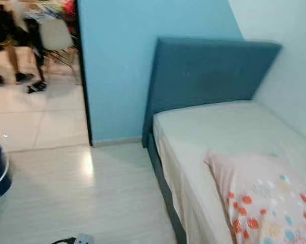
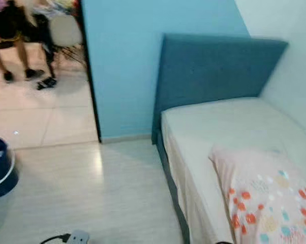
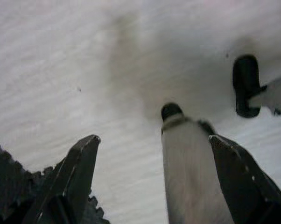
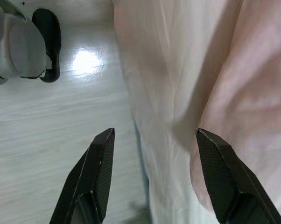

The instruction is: Clean up the room

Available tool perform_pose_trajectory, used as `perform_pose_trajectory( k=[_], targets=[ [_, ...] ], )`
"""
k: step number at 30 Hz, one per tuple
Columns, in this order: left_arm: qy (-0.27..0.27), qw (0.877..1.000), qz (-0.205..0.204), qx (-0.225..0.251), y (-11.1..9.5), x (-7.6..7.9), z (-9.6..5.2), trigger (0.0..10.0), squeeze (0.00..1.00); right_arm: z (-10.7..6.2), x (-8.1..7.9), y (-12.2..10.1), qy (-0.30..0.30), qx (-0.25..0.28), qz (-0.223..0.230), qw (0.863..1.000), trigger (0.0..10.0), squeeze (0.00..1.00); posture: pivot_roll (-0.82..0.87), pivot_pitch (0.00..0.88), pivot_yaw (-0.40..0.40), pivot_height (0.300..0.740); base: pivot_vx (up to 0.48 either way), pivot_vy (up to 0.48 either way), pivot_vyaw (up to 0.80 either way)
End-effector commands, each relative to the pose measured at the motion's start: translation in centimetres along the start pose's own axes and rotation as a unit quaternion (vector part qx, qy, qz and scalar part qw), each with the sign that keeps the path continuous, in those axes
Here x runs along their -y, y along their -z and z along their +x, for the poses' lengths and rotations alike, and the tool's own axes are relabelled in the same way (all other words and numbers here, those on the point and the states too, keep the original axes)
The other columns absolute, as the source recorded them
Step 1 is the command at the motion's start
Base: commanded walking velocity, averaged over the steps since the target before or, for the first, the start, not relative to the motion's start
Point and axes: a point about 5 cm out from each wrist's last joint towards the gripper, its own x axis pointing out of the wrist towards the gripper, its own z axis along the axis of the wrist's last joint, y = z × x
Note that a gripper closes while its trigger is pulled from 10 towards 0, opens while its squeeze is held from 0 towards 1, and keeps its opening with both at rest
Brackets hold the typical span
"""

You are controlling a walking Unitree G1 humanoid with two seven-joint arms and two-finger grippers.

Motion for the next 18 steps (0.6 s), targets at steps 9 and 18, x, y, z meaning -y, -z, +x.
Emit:
perform_pose_trajectory(
  k=[9, 18],
  targets=[
    [-0.010, 1.000, -0.002, 0.028, -1.3, -0.3, 0.1, 10.0, 0.00, 0.0, 0.3, 0.1, 0.008, 0.006, 0.017, 1.000, 10.0, 0.00, -0.01, 0.000, -0.089, 0.740, 0.000, 0.000, -0.76],
    [-0.016, 0.999, 0.001, 0.033, -1.5, -0.3, 0.1, 10.0, 0.00, -0.2, -0.4, -0.7, -0.023, 0.094, 0.124, 0.988, 10.0, 0.00, -0.01, 0.000, -0.083, 0.740, 0.000, 0.000, -0.59]
  ],
)
